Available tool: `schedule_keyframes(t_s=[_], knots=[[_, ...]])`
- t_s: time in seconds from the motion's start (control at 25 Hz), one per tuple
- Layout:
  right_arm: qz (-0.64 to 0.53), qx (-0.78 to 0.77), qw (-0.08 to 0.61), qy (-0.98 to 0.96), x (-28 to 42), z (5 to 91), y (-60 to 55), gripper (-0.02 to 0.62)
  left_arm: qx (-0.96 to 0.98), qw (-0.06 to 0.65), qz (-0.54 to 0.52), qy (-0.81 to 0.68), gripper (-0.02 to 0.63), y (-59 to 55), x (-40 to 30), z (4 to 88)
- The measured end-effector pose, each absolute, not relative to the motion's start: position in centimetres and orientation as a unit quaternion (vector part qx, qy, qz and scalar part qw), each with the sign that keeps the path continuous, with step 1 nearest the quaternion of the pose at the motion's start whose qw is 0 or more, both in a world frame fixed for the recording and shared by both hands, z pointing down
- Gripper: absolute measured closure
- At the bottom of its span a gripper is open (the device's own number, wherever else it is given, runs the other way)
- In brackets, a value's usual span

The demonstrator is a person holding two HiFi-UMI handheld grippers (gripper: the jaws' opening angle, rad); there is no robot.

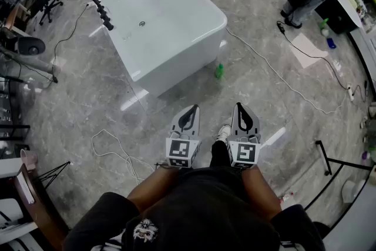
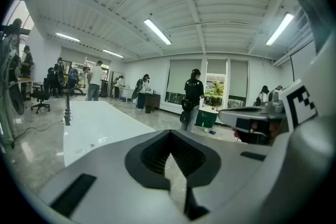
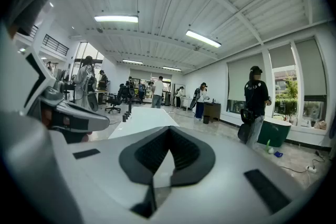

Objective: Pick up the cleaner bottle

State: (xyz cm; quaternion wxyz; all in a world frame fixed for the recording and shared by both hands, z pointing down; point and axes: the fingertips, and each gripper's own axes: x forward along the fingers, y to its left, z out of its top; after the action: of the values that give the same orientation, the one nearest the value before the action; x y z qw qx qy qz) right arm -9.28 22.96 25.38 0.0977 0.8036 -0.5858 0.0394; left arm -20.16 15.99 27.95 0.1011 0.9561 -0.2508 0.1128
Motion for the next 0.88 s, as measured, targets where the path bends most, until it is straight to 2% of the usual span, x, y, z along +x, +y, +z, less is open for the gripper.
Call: schedule_keyframes(t_s=[0.4,0.88], knots=[[0.056,0.763,0.083,-0.639,1.6,27.6,19.5,0.591,0.936,0.100,0.113,-0.319,0.600,12.9,-10.1,29.7],[0.055,0.730,0.099,-0.674,4.9,28.3,11.8,0.591,0.931,0.082,0.122,-0.335,0.600,7.7,-6.6,30.3]])
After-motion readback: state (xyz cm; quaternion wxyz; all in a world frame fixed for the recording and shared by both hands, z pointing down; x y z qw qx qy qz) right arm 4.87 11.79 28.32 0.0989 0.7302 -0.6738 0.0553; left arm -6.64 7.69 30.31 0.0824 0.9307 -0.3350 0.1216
